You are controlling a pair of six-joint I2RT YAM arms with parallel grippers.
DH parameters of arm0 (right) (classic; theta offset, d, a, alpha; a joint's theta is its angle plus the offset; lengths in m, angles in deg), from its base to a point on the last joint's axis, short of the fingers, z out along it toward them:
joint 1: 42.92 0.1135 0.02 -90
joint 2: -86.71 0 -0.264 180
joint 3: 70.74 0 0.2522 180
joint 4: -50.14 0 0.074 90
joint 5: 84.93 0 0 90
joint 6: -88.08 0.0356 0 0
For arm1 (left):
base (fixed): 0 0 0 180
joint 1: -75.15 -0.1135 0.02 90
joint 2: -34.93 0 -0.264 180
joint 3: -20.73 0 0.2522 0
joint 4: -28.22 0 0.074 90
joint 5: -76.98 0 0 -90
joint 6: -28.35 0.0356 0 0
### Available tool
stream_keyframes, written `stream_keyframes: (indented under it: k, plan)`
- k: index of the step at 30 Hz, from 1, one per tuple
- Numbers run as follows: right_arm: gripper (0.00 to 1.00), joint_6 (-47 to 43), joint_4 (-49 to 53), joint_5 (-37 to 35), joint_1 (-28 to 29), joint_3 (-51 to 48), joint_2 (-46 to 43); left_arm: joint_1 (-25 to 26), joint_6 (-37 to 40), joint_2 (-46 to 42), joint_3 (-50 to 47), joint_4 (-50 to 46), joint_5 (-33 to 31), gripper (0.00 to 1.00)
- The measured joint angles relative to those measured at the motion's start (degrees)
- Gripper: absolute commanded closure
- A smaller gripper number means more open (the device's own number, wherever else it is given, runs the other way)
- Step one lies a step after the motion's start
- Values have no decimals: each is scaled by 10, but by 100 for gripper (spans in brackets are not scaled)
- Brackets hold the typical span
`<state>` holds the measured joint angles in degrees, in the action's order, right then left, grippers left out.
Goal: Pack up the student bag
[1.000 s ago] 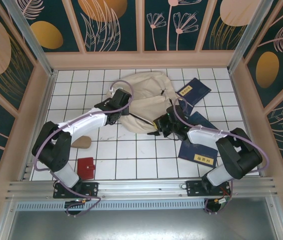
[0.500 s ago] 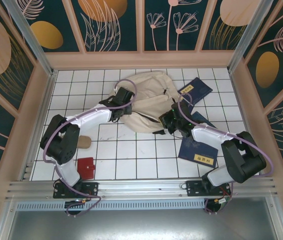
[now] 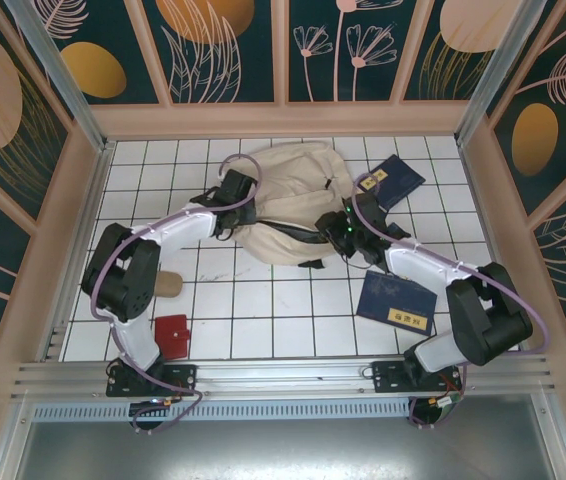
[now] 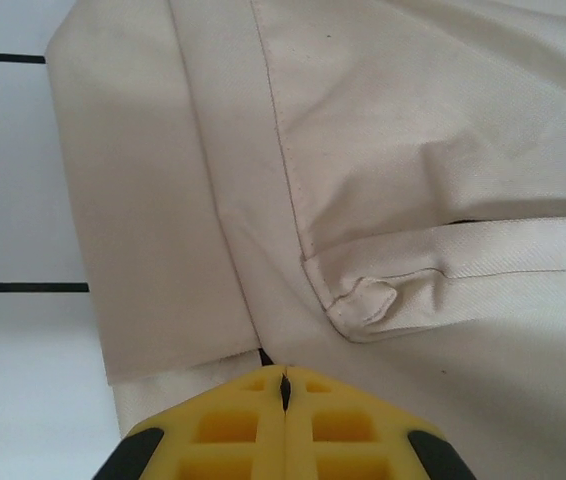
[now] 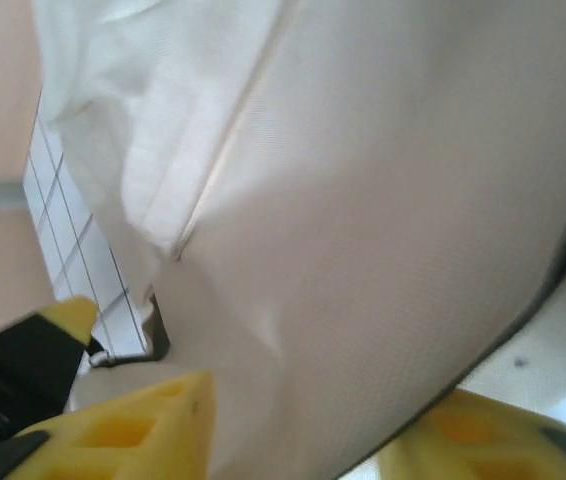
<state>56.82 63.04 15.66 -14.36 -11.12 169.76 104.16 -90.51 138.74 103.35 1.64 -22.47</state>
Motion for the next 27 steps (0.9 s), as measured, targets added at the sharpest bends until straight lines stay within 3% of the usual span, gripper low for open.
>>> stream_keyframes:
  k: [8,12,17,27]
  plan:
    - [48,-210,33,61,37,43,-21,-8,4,-79,-52,42,132,100]
    - [43,-288,59,69,90,58,-14,-8,0,-86,-64,66,171,100]
    - [43,-359,61,45,153,97,25,-8,-10,-86,-67,74,194,100]
    - [45,-420,14,18,153,130,113,-8,-29,-86,-67,79,181,100]
